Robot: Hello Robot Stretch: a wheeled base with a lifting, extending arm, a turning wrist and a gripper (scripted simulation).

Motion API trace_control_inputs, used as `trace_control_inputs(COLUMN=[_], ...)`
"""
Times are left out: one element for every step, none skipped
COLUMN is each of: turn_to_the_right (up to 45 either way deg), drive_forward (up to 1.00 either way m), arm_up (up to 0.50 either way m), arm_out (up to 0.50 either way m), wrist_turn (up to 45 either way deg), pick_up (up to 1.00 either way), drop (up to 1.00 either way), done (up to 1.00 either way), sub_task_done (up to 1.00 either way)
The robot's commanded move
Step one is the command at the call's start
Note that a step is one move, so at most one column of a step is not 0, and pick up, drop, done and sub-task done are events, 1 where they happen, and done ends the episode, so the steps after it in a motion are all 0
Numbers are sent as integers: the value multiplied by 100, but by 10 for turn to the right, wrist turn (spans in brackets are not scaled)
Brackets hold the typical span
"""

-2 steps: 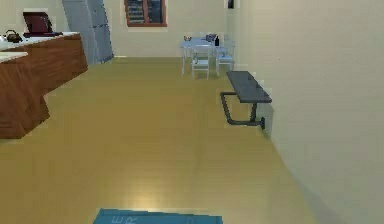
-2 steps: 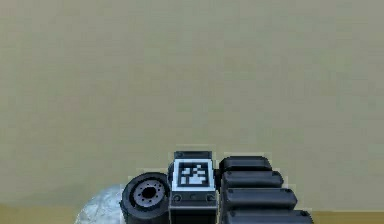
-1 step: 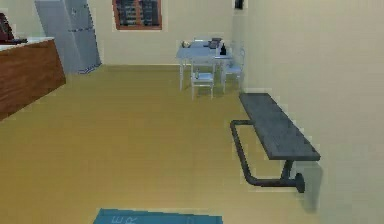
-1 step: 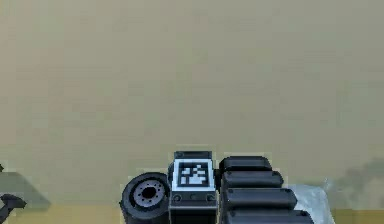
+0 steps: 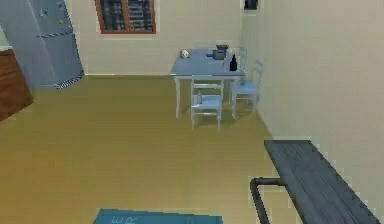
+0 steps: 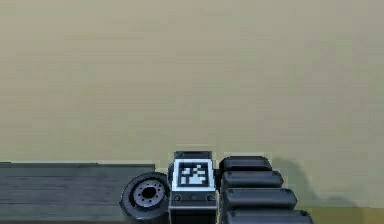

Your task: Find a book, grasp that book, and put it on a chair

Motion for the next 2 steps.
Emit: trace_control_inputs(turn_to_the_right=[0,60], drive_forward=[100,0], arm_up=[0,0], arm_out=[0,0], wrist_turn=[0,0], pick_up=[0,0], drop=[0,0], done=[0,0], sub_task_done=[0,0])
